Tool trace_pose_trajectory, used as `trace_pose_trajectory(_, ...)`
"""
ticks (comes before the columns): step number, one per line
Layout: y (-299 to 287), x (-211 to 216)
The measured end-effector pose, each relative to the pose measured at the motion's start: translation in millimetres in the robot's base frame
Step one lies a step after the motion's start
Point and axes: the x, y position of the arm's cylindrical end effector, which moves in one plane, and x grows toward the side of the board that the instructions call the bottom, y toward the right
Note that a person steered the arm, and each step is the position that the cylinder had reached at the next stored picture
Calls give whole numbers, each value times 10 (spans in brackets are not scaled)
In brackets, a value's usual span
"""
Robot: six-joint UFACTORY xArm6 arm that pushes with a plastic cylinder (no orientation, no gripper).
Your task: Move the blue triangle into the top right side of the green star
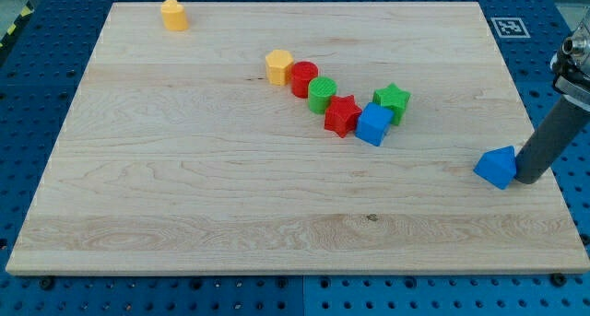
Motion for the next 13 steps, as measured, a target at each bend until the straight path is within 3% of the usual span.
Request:
trace_pose_trajectory(1,165,48)
trace_pose_trajectory(3,-493,-439)
trace_pose_trajectory(4,-458,-505)
trace_pose_trajectory(6,207,74)
trace_pose_trajectory(7,147,447)
trace_pose_trajectory(8,-267,492)
trace_pose_trajectory(9,-503,240)
trace_pose_trajectory(11,-504,-261)
trace_pose_trajectory(13,-507,108)
